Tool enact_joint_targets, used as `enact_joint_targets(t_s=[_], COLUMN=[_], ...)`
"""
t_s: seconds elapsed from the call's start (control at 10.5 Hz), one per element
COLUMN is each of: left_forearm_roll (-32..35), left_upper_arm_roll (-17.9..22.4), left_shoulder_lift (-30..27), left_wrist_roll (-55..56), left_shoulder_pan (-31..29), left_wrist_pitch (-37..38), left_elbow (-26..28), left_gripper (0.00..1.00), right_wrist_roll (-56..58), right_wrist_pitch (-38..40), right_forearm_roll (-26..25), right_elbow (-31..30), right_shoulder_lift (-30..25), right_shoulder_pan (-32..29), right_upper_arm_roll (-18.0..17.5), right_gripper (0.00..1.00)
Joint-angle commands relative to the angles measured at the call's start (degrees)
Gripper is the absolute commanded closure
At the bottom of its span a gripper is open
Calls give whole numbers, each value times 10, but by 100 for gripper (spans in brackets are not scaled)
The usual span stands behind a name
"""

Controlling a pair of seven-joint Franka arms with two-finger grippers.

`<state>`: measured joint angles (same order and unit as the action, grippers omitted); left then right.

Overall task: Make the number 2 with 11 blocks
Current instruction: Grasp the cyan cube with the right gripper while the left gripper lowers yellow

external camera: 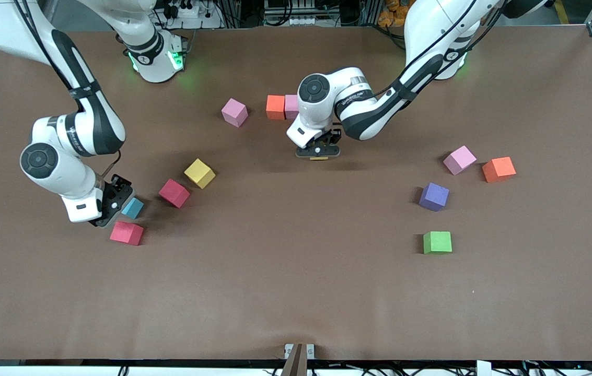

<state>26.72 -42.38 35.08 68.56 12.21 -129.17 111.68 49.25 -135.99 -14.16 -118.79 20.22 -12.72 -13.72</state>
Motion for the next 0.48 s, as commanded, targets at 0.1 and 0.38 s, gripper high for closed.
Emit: enact_joint_targets(t_s=[0.1, 0.38], left_forearm_roll=[7, 4], left_upper_arm_roll=[2, 2], left_shoulder_lift=[4, 9], left_wrist_roll=[14, 64], left_shoulder_pan=[8, 9], left_wrist_pitch=[-7, -22], left_elbow=[-3, -5], left_gripper=[50, 50], right_wrist_roll=[37, 38], right_wrist_pitch=[-9, -10], right_forearm_roll=[-16, -16], right_elbow=[-16, -23], right_shoulder_lift=[24, 27], right_shoulder_pan=[-35, -36], right_upper_arm_roll=[-10, -10], right_gripper=[0, 0])
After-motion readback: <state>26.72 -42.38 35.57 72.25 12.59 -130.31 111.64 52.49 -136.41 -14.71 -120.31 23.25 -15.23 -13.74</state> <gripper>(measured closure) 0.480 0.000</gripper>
